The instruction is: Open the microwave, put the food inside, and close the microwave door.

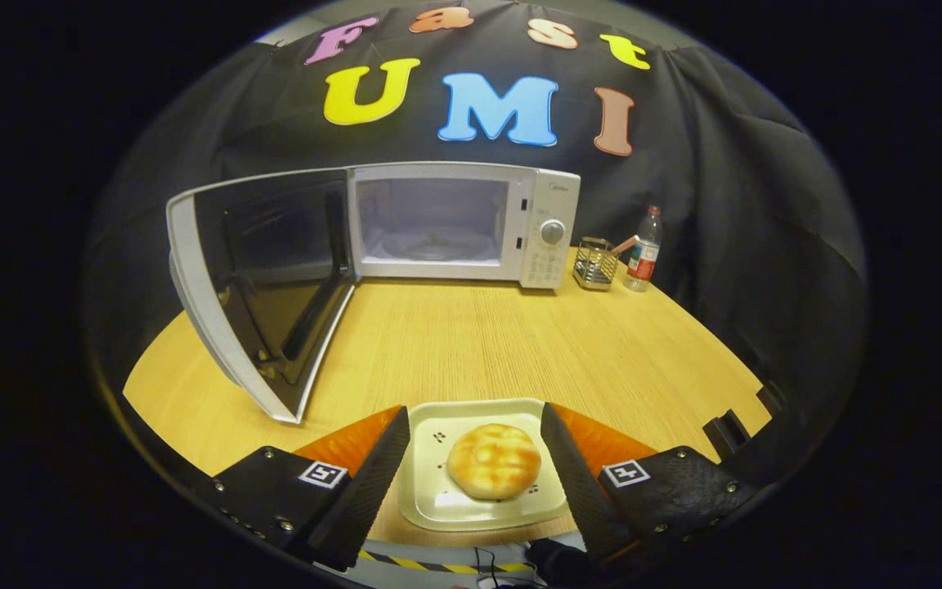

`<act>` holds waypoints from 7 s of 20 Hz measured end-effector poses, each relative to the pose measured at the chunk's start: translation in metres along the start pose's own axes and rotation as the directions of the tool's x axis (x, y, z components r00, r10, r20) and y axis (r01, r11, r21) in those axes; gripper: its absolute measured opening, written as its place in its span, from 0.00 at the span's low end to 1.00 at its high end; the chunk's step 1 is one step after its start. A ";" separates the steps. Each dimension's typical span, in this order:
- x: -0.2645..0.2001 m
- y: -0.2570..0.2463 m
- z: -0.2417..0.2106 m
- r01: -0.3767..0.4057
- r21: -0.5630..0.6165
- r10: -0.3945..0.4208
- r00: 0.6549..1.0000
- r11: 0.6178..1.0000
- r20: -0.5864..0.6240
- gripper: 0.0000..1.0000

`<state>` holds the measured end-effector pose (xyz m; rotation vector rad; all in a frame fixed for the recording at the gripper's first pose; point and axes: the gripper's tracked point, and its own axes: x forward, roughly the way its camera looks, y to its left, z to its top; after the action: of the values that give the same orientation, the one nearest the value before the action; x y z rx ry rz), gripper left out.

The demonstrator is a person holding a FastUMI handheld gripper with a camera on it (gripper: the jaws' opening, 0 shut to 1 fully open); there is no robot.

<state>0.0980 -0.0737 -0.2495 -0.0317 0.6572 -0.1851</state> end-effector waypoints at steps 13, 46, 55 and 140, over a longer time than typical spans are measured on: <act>0.043 -0.007 -0.051 0.024 0.022 -0.020 0.986 0.999 -0.164 0.92; 0.041 0.042 0.092 -0.168 0.255 0.156 0.985 0.952 0.067 0.73; 0.098 0.044 0.151 -0.208 0.378 0.166 0.976 0.902 0.143 0.73; -0.126 0.110 0.216 -0.372 0.154 0.213 0.772 0.915 0.599 0.95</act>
<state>0.1494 0.0508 -0.0119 0.2691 0.0178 0.0503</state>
